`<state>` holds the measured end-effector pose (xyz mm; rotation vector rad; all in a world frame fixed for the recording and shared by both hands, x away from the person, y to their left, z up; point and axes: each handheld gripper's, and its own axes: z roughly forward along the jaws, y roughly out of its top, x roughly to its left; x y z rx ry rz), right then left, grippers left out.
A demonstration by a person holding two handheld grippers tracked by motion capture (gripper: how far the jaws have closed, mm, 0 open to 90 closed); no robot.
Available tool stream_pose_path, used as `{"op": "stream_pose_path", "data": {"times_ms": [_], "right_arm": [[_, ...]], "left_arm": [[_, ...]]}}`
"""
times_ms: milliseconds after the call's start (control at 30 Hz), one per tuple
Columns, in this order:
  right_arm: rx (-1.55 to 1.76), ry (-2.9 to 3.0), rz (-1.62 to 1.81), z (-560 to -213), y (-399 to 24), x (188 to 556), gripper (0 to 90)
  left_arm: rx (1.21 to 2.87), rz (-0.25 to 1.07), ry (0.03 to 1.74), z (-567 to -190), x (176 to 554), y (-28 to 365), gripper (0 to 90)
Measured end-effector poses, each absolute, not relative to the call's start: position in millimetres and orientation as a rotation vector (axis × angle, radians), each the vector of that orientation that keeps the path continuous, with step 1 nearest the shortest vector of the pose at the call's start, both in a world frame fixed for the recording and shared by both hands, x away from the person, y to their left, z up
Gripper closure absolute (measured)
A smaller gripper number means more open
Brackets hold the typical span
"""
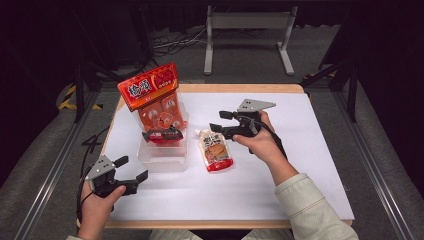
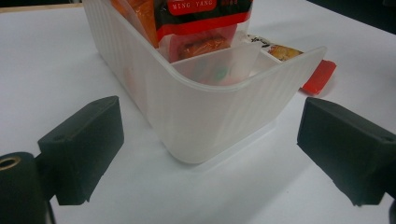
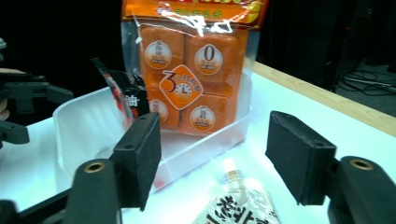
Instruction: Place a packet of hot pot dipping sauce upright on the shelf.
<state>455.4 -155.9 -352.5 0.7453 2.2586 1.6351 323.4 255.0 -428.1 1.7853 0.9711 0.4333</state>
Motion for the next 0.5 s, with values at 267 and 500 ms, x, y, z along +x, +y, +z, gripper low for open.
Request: {"op": "stream_pose_path", "data": {"times_ms": [267,500], "right_arm": [[0.783,2.339,1.559,-355,-161,460,29.9],[0.781,2.409,1.499,-370,-156,472,14.1]], "left_arm": [[1.787,0.427,0.969,-430,324,253,7.8],[1.794,0.423,0.958,-431,324,253,7.6]]}}
